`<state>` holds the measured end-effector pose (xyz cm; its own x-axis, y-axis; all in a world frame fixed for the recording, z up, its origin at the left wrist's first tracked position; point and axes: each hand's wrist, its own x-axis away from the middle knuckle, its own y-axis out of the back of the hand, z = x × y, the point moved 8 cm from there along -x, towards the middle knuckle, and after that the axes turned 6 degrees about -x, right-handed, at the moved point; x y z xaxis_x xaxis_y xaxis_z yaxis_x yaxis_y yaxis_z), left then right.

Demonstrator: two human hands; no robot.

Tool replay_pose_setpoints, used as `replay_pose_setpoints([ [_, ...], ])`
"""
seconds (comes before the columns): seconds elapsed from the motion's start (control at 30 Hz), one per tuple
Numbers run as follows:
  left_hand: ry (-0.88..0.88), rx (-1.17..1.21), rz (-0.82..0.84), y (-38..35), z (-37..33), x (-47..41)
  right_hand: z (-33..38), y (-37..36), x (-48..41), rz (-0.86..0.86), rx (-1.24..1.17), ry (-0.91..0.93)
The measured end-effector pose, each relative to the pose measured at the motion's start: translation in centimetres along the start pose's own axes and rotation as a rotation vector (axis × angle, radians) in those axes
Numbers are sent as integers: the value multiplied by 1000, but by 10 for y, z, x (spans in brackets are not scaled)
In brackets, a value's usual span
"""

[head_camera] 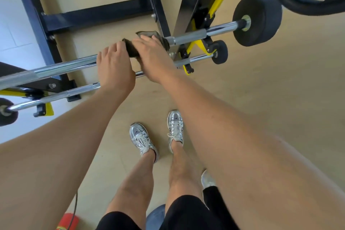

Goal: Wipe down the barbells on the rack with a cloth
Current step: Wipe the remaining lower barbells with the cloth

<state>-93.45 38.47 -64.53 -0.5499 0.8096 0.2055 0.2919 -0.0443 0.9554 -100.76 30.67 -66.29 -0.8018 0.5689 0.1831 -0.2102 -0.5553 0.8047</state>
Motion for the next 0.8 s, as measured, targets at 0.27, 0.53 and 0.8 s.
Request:
replay_pose_setpoints([
  [0.27,-41,-59,129,-7,-1,-7,-80,44,14,-12,387,-134],
  [0.53,-61,-118,130,-15,-1,-7,-4,-5,-1,3,228,62],
  [0.8,10,-265,263,-31,-12,-8,-75,36,12,-16,545,-54],
])
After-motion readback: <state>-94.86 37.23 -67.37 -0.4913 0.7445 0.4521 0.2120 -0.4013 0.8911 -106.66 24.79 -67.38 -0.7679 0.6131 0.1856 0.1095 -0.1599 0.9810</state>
